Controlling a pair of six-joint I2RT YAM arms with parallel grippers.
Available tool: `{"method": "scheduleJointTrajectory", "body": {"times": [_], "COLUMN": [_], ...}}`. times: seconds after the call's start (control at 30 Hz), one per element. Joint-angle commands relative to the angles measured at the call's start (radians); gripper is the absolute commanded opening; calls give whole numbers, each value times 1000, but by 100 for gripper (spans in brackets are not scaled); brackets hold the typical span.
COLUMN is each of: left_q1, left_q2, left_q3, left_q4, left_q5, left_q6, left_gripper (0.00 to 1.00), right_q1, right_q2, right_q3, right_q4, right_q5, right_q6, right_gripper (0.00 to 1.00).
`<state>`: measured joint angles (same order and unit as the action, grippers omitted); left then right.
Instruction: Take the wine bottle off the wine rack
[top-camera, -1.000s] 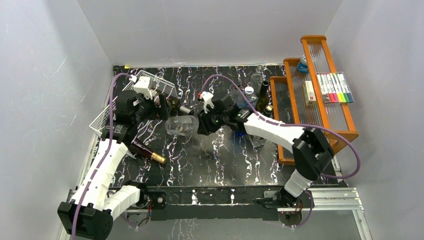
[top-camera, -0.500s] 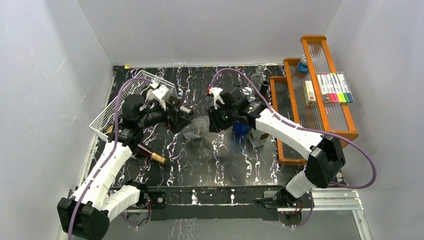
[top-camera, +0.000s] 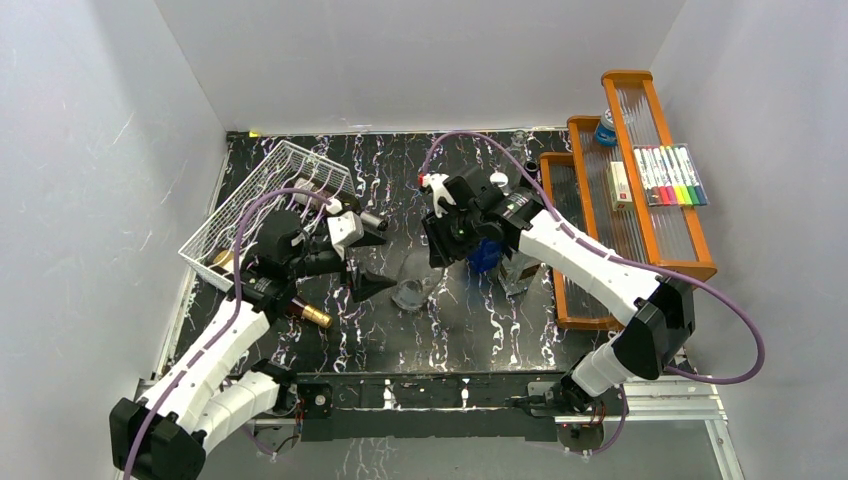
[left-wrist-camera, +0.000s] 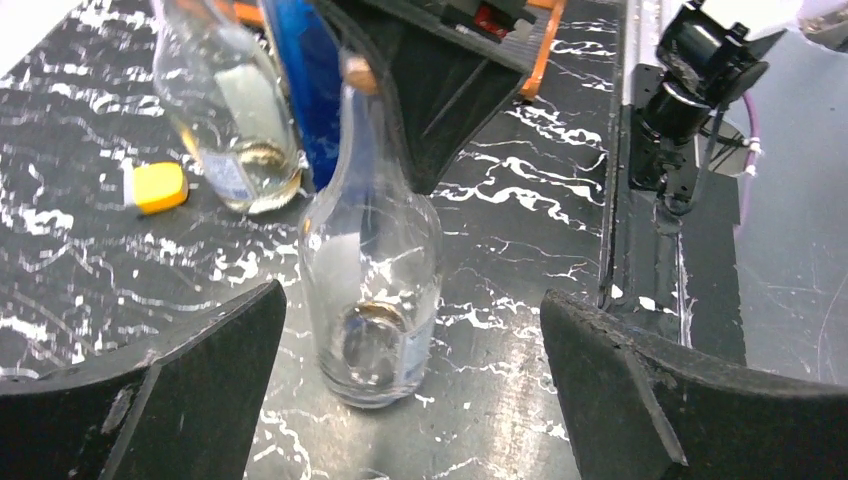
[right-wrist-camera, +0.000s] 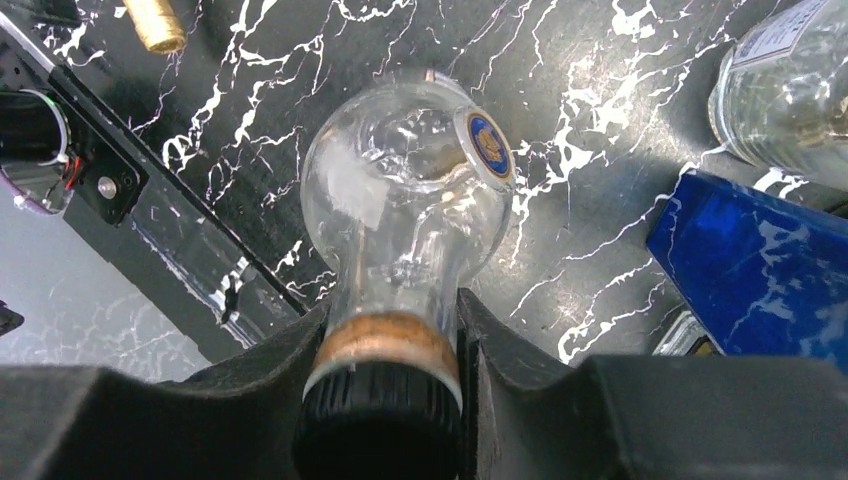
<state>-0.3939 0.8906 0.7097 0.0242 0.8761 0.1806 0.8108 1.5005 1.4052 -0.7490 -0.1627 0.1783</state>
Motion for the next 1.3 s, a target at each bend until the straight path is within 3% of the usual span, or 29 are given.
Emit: {"method": "scheduleJointTrajectory", "body": {"times": [0.0, 0.23, 0.33, 0.4, 0.43, 0.5, 0.57, 0.63, 0.77, 0.97, 1.1, 1.27], "left_q1": [-30, -83, -109, -117, -131, -175, -213, -218, -219, -260, -290, -317], "left_q2": [23, 162, 206, 243, 314, 332, 295, 263, 237, 268, 307, 342], "left_q3": [-2, -5, -27, -42, -72, -58, -88, -120, -99, -78, -46, -17], "left_q4": [109, 309, 408, 461, 595, 621, 607, 604, 533, 560, 584, 620], "left_q5": [97, 66, -24, -96, -131, -24, -116, -121, -91, -158, -244, -318], "left_q6": [86, -16, -92, -168, -299, -298, -249, -218, -195, -217, -222, -215], "left_gripper": [98, 98, 98, 98, 98, 98, 98, 98, 98, 94, 81, 51], "right_q1": [-5, -4, -4, -5, -4, -4, -4, -4, -4, -4, -4, -4], "right_q2": [-36, -17, -12, -11, -20, -16, -1, 9, 6, -6, -7, -44], "right_q3": [126, 172, 156, 134, 99, 94, 123, 166, 255, 345, 411, 426], "right_q4": [18, -11, 9, 32, 73, 82, 58, 23, -17, -10, -15, 11], "right_q5": [-59, -75, -69, -67, -82, -61, -30, 12, 47, 37, 52, 84], "right_q6": [-3, -5, -4, 2, 10, 22, 30, 36, 30, 33, 33, 31], "right_gripper": [0, 0, 0, 0, 0, 0, 0, 2, 27, 56, 74, 90]}}
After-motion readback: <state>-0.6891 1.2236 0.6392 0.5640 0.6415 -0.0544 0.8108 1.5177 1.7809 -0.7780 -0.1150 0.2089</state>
